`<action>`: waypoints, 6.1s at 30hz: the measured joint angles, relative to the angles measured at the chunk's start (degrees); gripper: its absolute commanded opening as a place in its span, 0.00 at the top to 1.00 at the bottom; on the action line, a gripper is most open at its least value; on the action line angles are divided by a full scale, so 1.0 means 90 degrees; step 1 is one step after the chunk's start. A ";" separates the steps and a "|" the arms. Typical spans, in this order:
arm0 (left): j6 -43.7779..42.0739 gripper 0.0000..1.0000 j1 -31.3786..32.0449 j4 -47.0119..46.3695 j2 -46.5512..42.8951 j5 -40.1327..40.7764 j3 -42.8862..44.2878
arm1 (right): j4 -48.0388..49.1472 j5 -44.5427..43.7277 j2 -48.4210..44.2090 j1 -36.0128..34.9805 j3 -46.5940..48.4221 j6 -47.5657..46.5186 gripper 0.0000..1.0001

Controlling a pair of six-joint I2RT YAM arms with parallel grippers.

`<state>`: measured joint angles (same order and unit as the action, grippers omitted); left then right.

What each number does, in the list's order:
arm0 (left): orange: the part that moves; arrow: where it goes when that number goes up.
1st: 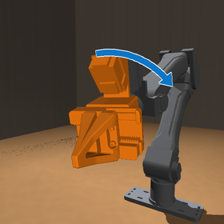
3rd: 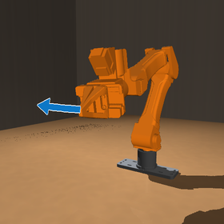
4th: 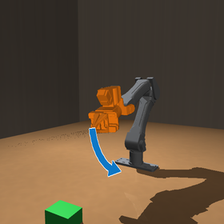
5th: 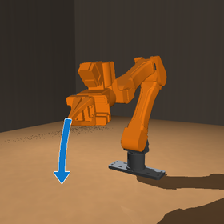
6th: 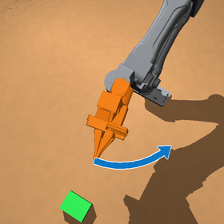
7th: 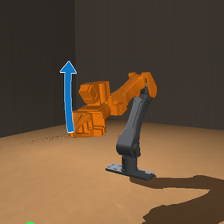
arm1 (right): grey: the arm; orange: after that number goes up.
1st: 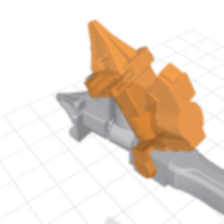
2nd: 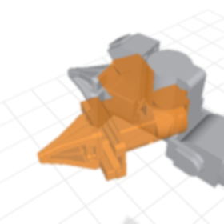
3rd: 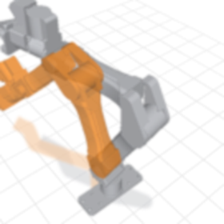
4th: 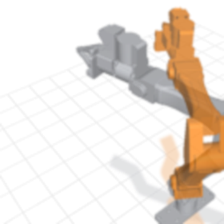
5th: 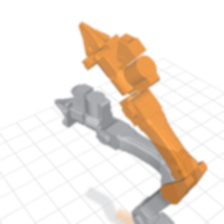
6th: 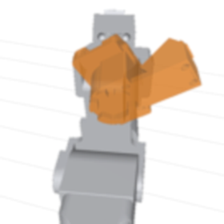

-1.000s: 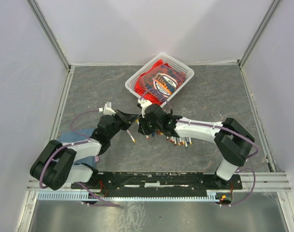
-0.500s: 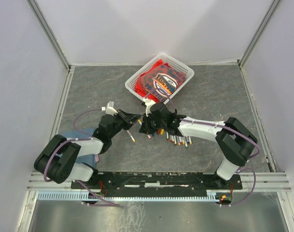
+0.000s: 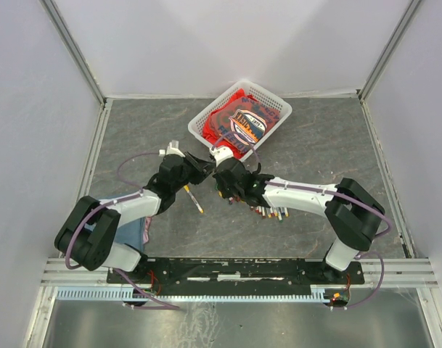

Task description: Open the pen caps

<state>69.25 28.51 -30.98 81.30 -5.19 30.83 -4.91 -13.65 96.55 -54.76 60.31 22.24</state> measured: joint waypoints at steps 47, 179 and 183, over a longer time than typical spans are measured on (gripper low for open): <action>-0.2514 0.85 0.0340 0.1970 0.1787 0.0814 0.1355 | -0.2295 -0.1168 -0.1423 0.1766 -0.1219 0.0714 0.88; -0.0306 0.44 0.0459 0.2815 -0.4362 0.3927 -0.2246 | -0.1734 0.0559 0.2878 -0.0748 0.3109 0.0046 0.65; -0.0304 0.44 0.0459 0.2815 -0.4410 0.3934 -0.2246 | -0.1843 0.0471 0.2897 -0.0750 0.3162 0.0044 0.75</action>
<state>66.52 32.64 -5.65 41.60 30.22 10.61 -21.50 -9.41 122.63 -61.52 88.77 22.63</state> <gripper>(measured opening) 0.558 0.323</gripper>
